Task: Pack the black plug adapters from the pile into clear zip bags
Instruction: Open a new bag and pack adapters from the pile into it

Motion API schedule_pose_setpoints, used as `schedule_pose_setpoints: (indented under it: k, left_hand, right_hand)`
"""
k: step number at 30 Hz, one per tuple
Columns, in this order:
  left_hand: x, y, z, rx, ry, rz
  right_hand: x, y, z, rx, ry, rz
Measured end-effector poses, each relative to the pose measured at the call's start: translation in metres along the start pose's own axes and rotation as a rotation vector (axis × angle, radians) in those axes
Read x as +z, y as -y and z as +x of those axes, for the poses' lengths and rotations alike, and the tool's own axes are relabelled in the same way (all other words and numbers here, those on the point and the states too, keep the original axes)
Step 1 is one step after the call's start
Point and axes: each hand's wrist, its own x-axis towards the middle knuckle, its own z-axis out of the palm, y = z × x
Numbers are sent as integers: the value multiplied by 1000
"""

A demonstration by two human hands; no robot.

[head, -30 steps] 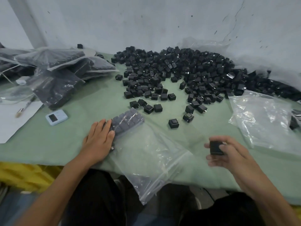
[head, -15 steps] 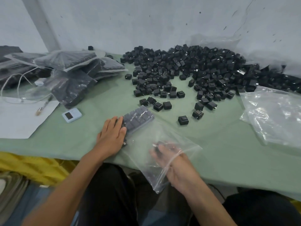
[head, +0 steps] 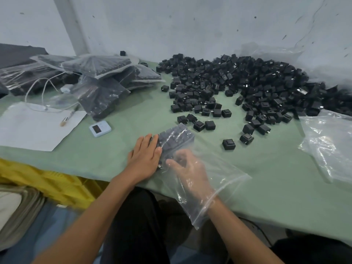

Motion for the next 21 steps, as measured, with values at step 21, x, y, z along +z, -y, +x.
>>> schedule_pose_setpoints:
  k: [21]
  left_hand:
    - [1, 3, 1, -16, -14, -124]
  right_hand:
    - [7, -19, 6, -148, 53, -281]
